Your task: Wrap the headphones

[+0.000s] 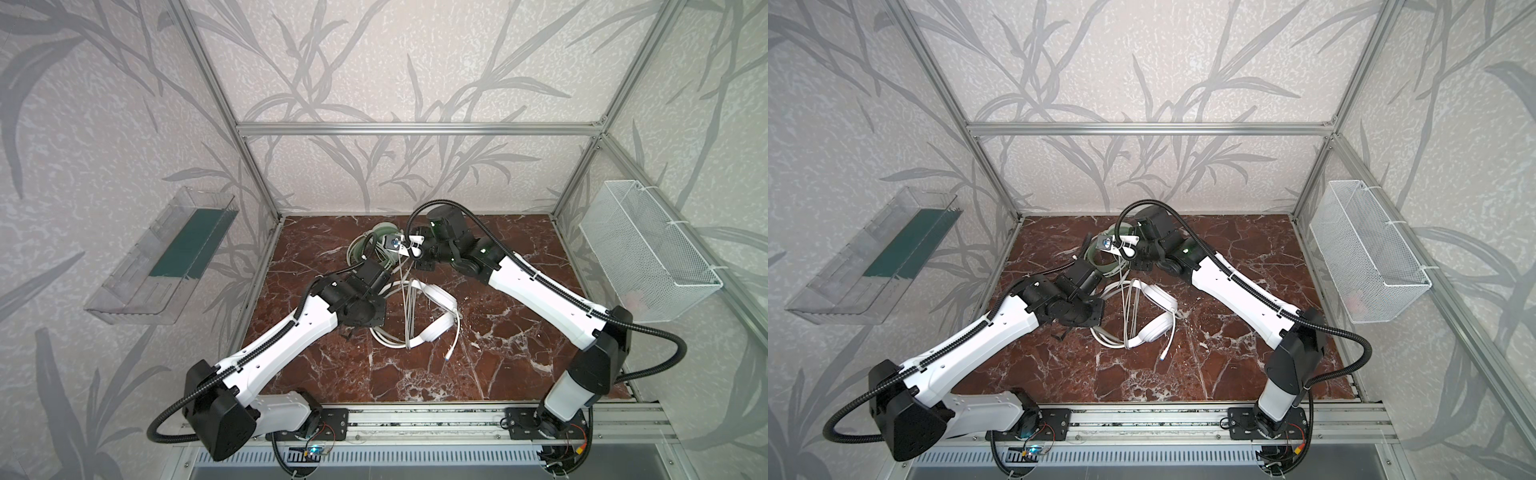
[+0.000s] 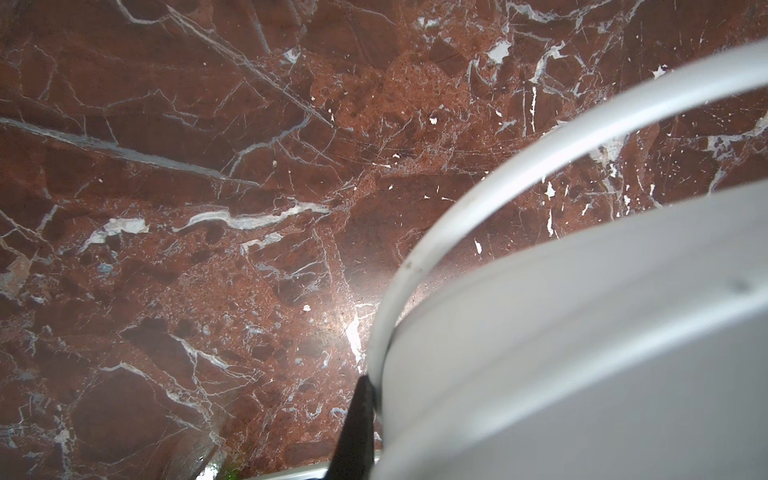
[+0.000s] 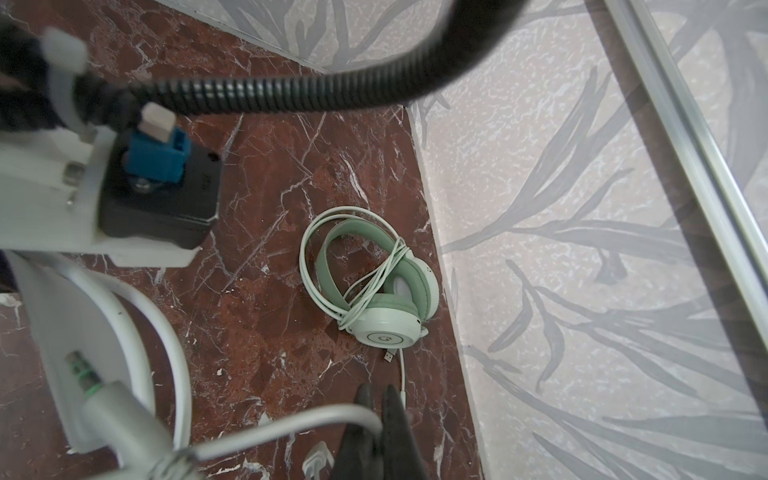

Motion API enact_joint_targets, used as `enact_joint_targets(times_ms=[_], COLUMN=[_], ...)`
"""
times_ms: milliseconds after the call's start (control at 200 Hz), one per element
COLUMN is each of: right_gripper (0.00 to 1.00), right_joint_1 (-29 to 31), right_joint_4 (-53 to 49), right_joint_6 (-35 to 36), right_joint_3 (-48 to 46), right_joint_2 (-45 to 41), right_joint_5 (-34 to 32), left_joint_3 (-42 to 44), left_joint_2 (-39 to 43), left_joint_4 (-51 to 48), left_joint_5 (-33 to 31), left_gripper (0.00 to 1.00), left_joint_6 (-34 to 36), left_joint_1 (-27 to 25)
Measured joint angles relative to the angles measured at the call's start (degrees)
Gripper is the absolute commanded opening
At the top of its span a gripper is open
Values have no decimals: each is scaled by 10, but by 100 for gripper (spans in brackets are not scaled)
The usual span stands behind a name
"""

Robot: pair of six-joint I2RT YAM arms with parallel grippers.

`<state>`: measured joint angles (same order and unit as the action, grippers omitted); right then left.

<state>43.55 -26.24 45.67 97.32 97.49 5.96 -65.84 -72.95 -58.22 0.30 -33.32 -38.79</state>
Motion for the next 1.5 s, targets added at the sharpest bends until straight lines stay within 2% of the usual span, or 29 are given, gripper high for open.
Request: enact_joint_targets(times_ms=[435,530,680,815,960,1115,1314,1504], right_gripper=[12,19,38,45,51,55,59,60], right_joint_1=[-21,-25,-41,-62,-76,-78,-75,-73], right_joint_4=[-23,-20,-4,12,58,132,304,434], right_joint_6=[-87,-108,-149,-199,-261,-312,-418,-511], right_joint_3=[-9,-19,-39,-52,-110,-202,-349,-450], right_joint_2=[32,32,32,29,0,-41,-72,-95], right_joint_5=[66,76,85,108,143,197,269,286], left_joint_3=[-16,-16,-16,-17,-37,-109,-204,-220], left_joint_2=[36,44,72,98,101,101,101,98], left_joint_4=[-27,-43,-77,-114,-146,-175,-212,-229], left_joint_5=[62,75,82,100,129,156,163,164], left_gripper=[0,0,0,0,0,0,0,0], left_joint_6=[10,18,42,59,63,61,57,51], left_joint_1=[-2,-3,-9,7,21,22,22,22])
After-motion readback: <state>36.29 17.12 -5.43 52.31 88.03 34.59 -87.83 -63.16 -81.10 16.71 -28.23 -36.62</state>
